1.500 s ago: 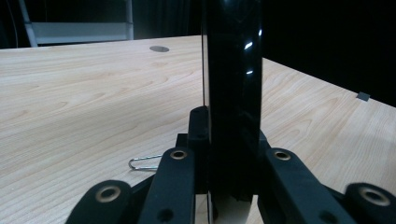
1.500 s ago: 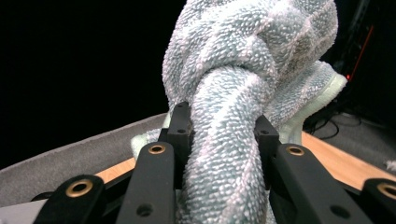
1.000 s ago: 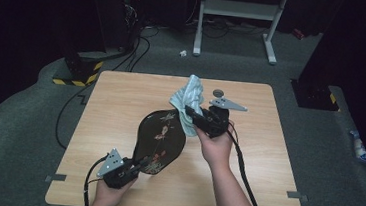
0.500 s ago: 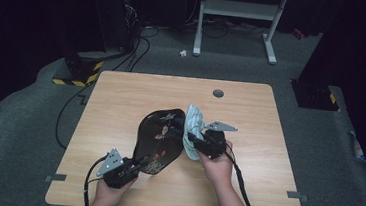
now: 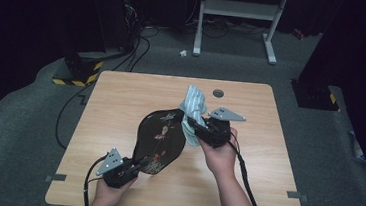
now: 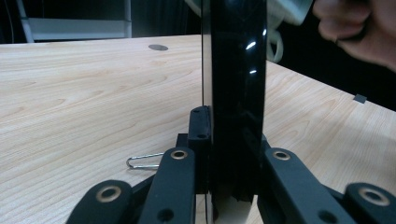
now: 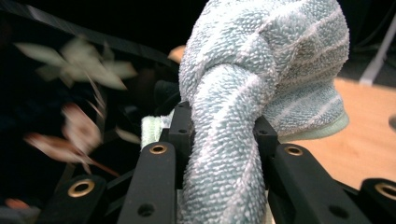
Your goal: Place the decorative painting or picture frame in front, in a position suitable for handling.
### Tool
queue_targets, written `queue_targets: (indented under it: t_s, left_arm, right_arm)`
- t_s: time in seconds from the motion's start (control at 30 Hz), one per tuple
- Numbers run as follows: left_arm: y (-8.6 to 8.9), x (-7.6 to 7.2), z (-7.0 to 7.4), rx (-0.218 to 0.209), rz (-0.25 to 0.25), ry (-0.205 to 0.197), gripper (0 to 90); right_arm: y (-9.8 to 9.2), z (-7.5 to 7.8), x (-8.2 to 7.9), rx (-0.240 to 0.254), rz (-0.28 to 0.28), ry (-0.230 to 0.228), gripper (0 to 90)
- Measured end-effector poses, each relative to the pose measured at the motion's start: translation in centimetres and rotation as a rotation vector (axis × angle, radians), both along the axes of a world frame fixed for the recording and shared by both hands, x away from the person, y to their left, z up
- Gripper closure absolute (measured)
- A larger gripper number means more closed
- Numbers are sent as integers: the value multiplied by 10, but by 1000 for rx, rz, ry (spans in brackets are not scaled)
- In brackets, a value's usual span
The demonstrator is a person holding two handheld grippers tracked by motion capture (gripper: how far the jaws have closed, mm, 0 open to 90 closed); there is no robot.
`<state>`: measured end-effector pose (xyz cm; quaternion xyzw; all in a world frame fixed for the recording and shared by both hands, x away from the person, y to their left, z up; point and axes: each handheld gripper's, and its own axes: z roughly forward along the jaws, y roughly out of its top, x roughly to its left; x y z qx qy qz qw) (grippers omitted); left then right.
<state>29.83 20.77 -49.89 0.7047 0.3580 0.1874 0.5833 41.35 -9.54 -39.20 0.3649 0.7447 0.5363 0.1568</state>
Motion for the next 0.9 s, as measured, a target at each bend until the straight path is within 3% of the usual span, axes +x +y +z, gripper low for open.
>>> queue_targets:
  t_s: [0.17, 0.3, 0.67, 0.9]
  left_arm:
    - [0, 0, 0, -1, -1, 0, 801]
    - [0, 0, 0, 1, 1, -1, 800]
    - [0, 0, 0, 5, 1, -3, 799]
    - [0, 0, 0, 5, 3, -5, 799]
  right_arm:
    - [15, 26, -10, 2, 50, -67, 696]
    - [23, 28, -10, -34, 44, -72, 696]
    - [4, -9, 6, -36, -9, 24, 696]
    - [-2, -48, 12, -100, -2, 109, 696]
